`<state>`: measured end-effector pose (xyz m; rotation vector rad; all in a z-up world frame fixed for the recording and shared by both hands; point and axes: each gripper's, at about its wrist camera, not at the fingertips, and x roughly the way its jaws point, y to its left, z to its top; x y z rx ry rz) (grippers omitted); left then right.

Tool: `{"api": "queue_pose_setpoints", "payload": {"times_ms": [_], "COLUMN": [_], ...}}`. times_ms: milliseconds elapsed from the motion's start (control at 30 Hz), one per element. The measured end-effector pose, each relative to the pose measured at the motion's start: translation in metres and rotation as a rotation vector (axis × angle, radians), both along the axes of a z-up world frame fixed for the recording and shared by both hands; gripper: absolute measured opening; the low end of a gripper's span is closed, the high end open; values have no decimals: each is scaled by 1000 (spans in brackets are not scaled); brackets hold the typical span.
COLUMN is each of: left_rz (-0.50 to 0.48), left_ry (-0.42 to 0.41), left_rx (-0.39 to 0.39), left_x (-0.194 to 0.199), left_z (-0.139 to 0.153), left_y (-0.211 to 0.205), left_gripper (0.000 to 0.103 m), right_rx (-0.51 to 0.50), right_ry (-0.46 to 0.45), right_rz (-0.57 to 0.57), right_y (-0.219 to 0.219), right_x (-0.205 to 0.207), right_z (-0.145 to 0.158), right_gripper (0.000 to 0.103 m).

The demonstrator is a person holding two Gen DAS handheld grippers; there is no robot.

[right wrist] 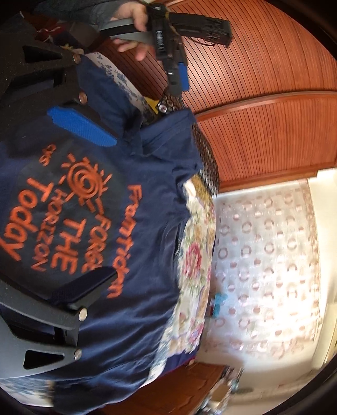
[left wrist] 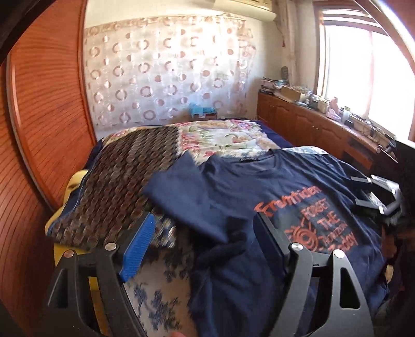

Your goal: Fold small clothes

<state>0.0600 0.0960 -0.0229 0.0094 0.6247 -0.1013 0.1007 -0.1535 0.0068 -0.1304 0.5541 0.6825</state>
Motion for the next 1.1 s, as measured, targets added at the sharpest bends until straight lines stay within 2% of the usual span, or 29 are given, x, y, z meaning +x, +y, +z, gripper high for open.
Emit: {"api": "queue_pose_setpoints", "payload": {"times_ms": [100, 233, 400, 700, 767, 867, 900, 933, 1000, 1067, 1100], "left_rz": [31, 55, 77, 110, 114, 115, 115, 114, 114, 110, 110], "left_ry": [15, 13, -26, -56, -53, -48, -45, -43, -37, -31, -30], "left_rx": [-15, -56, -62, -84, -86, -88, -89, -91, -91, -94, -94], "left_x": [-8, -17, -29, -44, -44, -43, -42, -42, -41, -39, -38], "left_z": [-12, -22, -19, -16, -18, -22, -23, -24, -26, -29, -30], "left_y": [11, 23, 30, 44, 46, 47, 46, 46, 45, 43, 42], "left_gripper": [79, 79, 79, 79, 79, 79, 79, 79, 79, 79, 79], "right_rx": [-13, -19, -1, -42, -56, -72, -74, -79, -87, -86, -76], "right_ry": [16, 36, 64, 143, 176, 218, 227, 230, 226, 206, 198], "right_rz": [82, 190, 302, 365, 375, 404, 415, 423, 431, 438, 447], "right_y": [25, 71, 132, 198, 206, 219, 221, 224, 230, 232, 229], "right_x": [17, 42, 72, 133, 144, 158, 159, 161, 163, 161, 159], "right_z": [5, 7, 4, -22, -31, -40, -42, -44, -45, -42, -36], "right_gripper": [77, 76, 71, 71, 68, 56, 46, 41, 15, 4, 2]}}
